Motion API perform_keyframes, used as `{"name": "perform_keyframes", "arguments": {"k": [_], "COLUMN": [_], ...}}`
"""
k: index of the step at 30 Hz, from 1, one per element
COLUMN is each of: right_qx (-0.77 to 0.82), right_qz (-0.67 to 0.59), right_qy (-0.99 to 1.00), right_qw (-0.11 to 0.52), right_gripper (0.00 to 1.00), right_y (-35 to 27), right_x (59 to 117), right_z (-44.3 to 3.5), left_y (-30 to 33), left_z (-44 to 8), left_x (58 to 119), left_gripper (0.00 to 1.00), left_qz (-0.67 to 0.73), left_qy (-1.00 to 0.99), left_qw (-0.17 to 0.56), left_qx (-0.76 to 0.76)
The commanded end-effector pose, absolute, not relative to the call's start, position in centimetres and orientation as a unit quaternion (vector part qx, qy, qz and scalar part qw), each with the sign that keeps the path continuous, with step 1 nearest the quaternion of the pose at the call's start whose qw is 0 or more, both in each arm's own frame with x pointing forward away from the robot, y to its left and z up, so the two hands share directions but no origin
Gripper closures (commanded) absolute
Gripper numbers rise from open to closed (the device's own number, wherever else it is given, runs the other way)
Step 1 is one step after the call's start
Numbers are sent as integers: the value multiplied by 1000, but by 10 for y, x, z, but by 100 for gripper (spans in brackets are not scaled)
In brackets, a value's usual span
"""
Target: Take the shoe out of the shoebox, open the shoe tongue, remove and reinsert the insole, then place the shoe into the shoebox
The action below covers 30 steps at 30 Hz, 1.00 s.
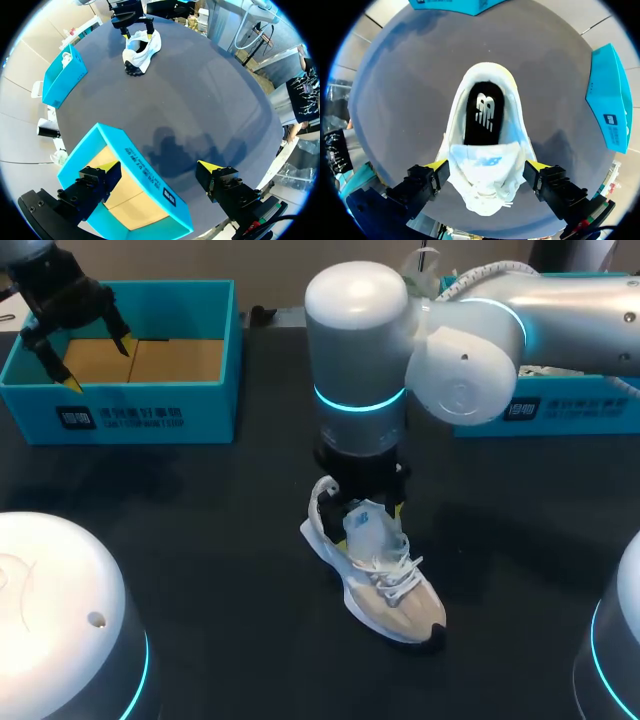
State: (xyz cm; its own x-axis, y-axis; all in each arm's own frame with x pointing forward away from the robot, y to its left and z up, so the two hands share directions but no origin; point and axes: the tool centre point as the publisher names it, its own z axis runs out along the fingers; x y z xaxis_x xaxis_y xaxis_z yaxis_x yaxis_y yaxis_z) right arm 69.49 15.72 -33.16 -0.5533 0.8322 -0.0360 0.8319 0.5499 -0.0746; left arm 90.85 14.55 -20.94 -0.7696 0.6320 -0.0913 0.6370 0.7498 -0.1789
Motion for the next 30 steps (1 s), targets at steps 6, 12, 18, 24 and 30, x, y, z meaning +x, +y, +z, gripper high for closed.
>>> {"name": "perform_keyframes", "arguments": {"k": [6,12,18,24,30], "right_qx": [-495,-500,-485,-438,-414], "right_qz": [40,31,27,23,7], "right_qy": [-868,-866,-874,-898,-910], "right_qw": [-3,-10,-26,-33,-27], "right_gripper": [0,0,76,76,76], "right_y": [137,132,138,155,159], "right_x": [661,645,653,674,689], "right_z": [-310,-293,-289,-299,-312], "left_y": [146,146,146,146,146], "left_z": [-210,-210,-210,-210,-210], "left_x": [909,909,909,909,909], "left_gripper": [0,0,0,0,0], "left_qz": [-99,-99,-99,-99,-99], "left_qy": [935,935,935,935,935], "left_qw": [12,12,12,12,12], "left_qx": [339,339,339,339,339]}}
